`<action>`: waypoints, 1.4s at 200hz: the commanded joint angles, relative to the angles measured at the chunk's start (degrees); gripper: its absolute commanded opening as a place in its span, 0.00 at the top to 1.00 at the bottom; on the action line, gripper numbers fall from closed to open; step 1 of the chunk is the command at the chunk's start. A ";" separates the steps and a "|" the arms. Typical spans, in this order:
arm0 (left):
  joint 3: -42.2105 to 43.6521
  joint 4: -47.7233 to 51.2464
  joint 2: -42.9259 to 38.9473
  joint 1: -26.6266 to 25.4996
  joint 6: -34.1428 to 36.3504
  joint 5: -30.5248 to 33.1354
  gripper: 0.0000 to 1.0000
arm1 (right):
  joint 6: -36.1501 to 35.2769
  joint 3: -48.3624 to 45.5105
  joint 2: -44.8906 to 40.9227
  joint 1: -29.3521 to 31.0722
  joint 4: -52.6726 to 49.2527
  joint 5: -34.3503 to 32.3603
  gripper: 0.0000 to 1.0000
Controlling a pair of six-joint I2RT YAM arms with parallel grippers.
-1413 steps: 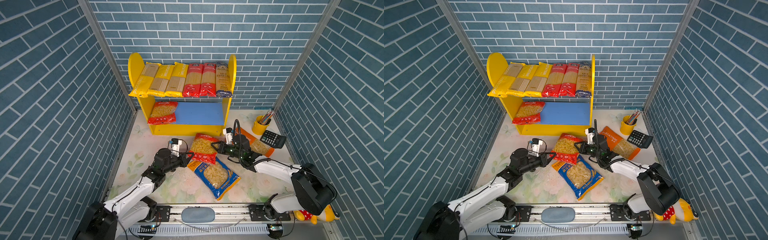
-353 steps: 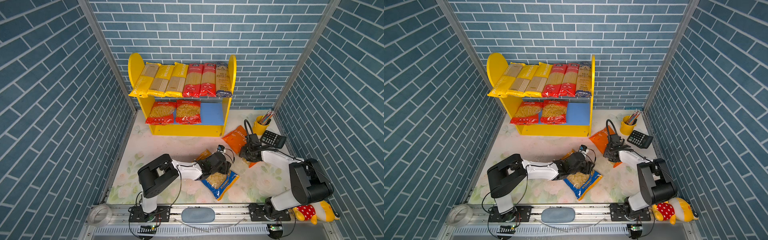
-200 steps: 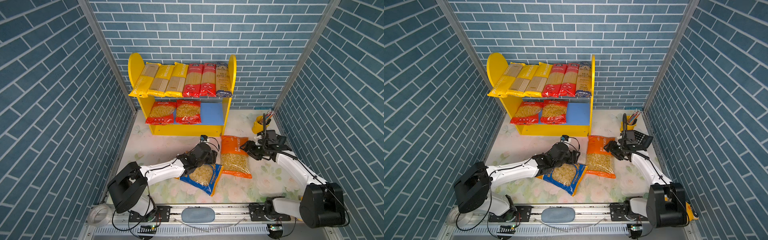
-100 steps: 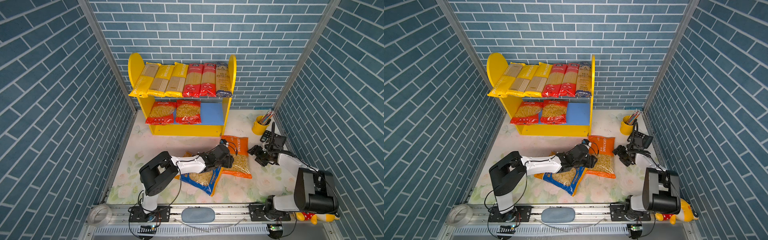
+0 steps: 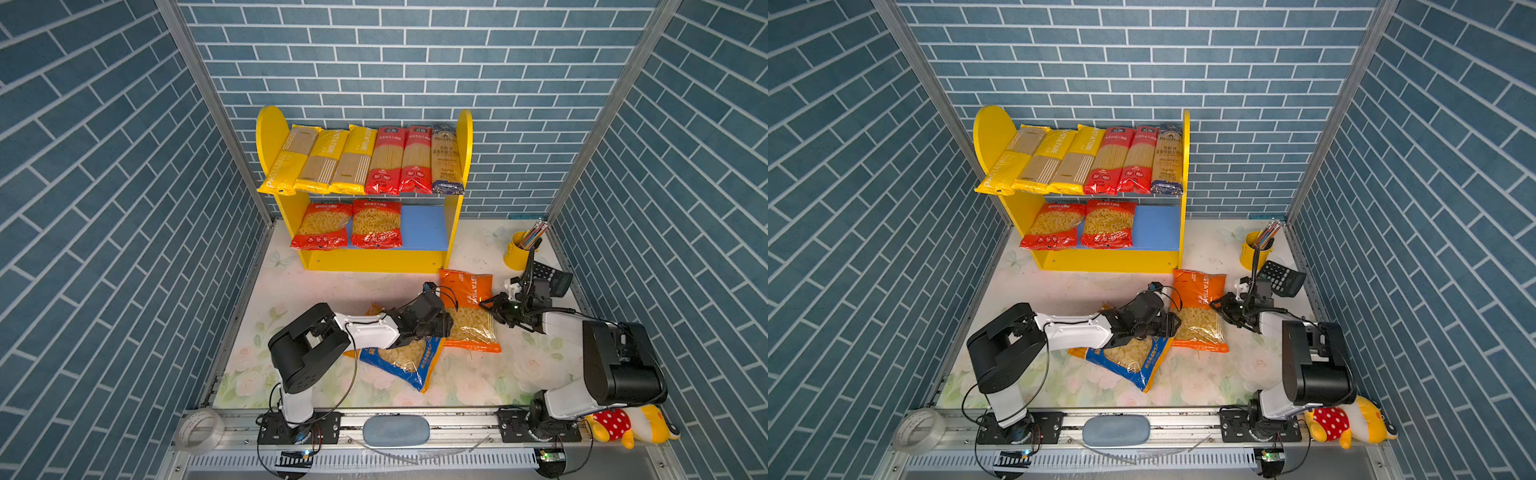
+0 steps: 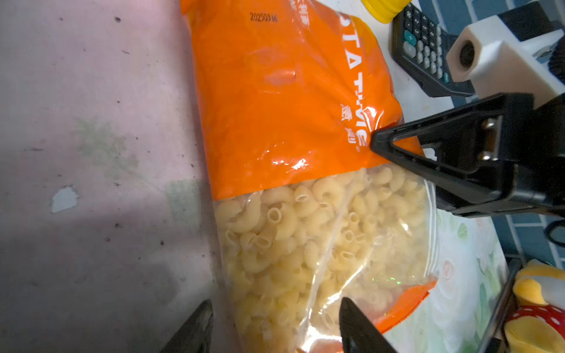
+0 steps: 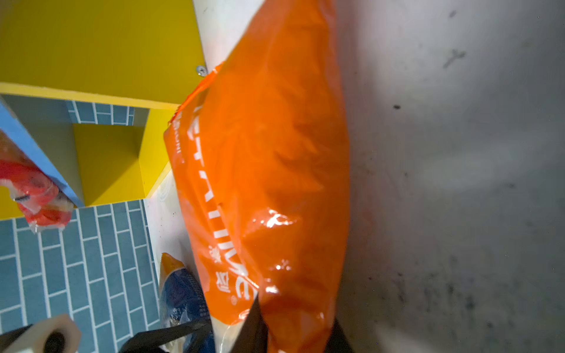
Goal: Place and organize the pasta boxes and bags onto the shelf
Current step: 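Grasp the orange pasta bag with both grippers and lift it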
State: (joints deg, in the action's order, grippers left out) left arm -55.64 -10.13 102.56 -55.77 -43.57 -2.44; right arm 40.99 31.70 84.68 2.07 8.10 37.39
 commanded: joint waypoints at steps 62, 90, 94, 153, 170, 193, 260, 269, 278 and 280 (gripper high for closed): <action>6.76 1.24 -16.09 1.94 -0.33 3.83 0.33 | 5.94 5.34 -20.96 1.97 -11.46 -0.32 0.94; 8.69 5.09 -23.42 1.96 3.24 6.63 0.32 | 5.50 11.14 -26.85 3.29 -20.10 -0.71 0.97; 8.97 5.52 -24.34 1.98 3.57 7.00 0.31 | 5.50 11.98 -27.55 3.42 -21.11 -0.82 0.98; 17.61 3.61 -37.55 8.52 -1.35 6.15 0.16 | 9.38 21.29 -31.34 11.14 -26.06 -3.25 1.00; 19.16 6.50 -41.57 10.69 -1.26 6.29 0.12 | 11.24 21.80 -30.71 15.58 -23.33 -5.51 1.00; 19.18 14.50 -46.77 13.45 -0.11 8.24 0.08 | 12.80 22.69 -27.77 23.24 -18.11 -8.83 1.00; 18.61 28.12 -58.19 19.80 -0.59 10.87 0.08 | 29.68 20.77 -13.34 37.28 16.34 -18.19 1.00; 18.63 29.16 -58.86 20.46 -0.84 10.61 0.08 | 34.04 18.20 -11.78 38.14 20.79 -20.98 1.00; 18.93 29.55 -59.36 20.95 -1.34 10.38 0.07 | 36.97 15.64 -10.11 38.74 23.88 -23.06 1.00; 19.08 29.55 -59.37 21.02 -1.43 10.27 0.07 | 37.39 15.20 -9.73 38.79 24.26 -23.24 1.00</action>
State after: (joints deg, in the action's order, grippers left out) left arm -36.49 14.02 44.47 -36.27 -44.36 7.05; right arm 65.71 49.78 73.89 39.27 7.35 21.04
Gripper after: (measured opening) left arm 0.923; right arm 0.145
